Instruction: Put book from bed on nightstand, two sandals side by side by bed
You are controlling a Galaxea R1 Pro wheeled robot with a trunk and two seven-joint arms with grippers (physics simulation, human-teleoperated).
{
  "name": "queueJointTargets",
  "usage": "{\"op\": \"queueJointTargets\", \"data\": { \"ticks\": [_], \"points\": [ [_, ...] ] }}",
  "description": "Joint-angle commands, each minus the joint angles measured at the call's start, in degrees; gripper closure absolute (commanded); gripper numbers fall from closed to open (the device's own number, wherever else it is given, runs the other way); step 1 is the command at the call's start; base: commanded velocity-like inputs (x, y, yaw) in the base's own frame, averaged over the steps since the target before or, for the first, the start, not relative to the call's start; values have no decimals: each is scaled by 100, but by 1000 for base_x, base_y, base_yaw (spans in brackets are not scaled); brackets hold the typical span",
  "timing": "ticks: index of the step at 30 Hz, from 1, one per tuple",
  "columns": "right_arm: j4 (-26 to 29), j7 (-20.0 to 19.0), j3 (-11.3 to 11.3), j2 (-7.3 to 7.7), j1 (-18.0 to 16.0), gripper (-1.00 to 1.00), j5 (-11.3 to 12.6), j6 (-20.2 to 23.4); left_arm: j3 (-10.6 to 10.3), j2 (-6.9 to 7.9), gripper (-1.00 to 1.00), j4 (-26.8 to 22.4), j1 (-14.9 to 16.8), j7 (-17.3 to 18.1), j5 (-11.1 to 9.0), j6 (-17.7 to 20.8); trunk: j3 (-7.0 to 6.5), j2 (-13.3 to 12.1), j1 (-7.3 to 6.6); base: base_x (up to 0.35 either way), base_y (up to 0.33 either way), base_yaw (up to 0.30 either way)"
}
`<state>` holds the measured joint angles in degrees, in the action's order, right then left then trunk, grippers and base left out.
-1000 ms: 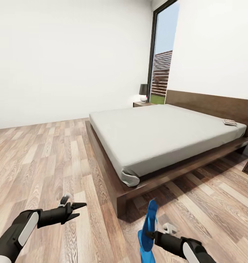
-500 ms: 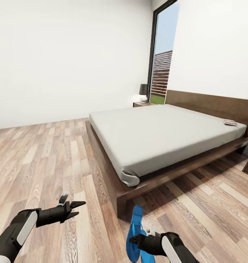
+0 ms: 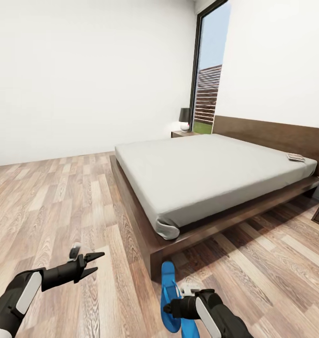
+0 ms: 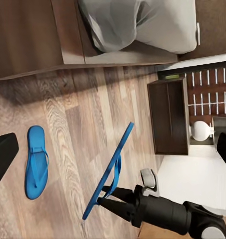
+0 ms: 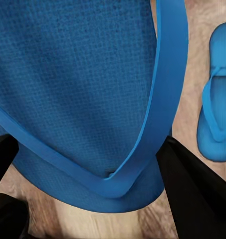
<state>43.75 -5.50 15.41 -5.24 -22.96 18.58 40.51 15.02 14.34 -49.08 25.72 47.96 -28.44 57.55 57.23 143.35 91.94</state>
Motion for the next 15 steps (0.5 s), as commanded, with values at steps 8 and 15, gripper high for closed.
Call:
{"op": "queueJointTargets", "data": {
  "ticks": [8,15],
  "points": [
    [-1,-44,27,23,-21,100,-548,24,20,-84,-100,-4,4,57,15,1,5,2,-1,0,0,0],
    [-6,-59,16,20,-17,100,-934,20,180,-82,-100,-5,4,62,14,2,94,8,9,0,0,0]
  ]
}}
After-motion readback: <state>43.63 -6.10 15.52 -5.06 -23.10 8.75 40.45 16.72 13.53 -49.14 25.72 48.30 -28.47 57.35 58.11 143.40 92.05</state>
